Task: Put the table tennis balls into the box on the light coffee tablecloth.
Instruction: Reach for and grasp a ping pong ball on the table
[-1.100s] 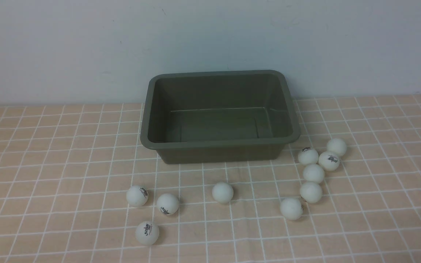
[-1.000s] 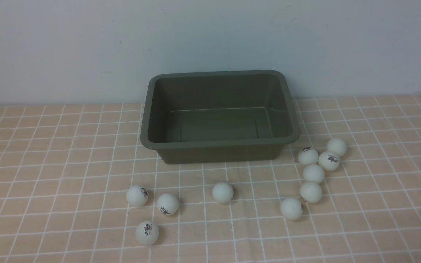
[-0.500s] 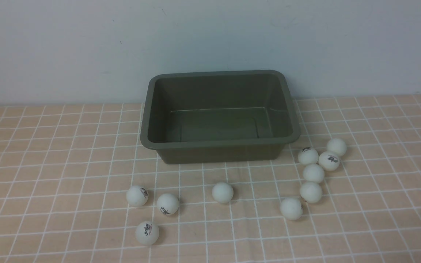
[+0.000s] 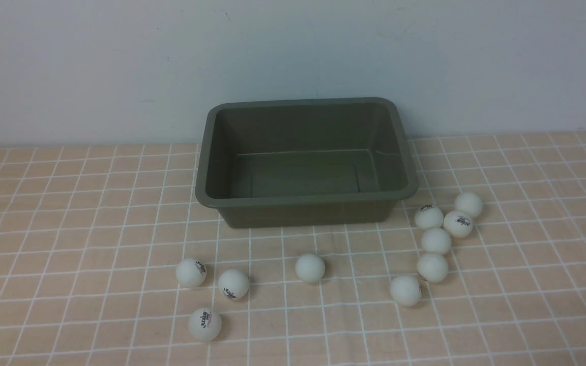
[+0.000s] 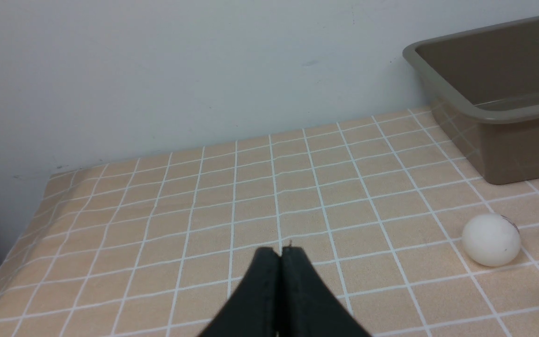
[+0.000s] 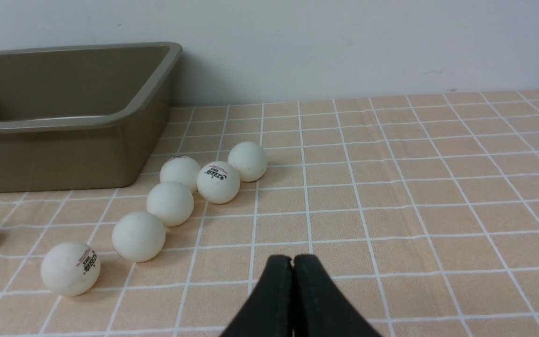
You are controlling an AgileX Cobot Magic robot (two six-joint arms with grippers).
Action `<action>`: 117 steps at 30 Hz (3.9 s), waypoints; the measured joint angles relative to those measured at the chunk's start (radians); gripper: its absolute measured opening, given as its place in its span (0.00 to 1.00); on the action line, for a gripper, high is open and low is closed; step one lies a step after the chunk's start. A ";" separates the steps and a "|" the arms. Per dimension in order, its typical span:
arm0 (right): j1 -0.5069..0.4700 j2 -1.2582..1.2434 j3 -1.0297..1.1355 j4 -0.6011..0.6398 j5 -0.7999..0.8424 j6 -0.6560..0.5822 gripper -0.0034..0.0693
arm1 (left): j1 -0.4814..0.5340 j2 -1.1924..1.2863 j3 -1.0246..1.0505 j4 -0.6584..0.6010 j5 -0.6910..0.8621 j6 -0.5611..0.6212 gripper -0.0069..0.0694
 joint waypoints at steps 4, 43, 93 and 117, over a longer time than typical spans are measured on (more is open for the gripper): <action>0.000 0.000 0.000 0.000 0.000 0.000 0.02 | 0.000 0.000 0.000 0.000 0.000 0.000 0.00; 0.000 0.000 0.001 0.587 -0.320 0.205 0.02 | 0.000 0.000 0.001 -0.454 -0.140 -0.305 0.00; 0.000 0.967 -0.726 0.544 0.338 -0.285 0.02 | -0.012 0.982 -0.704 -0.940 0.548 0.557 0.00; 0.001 1.872 -1.634 0.301 0.808 -0.188 0.16 | -0.012 0.982 -0.704 -0.945 0.548 0.558 0.00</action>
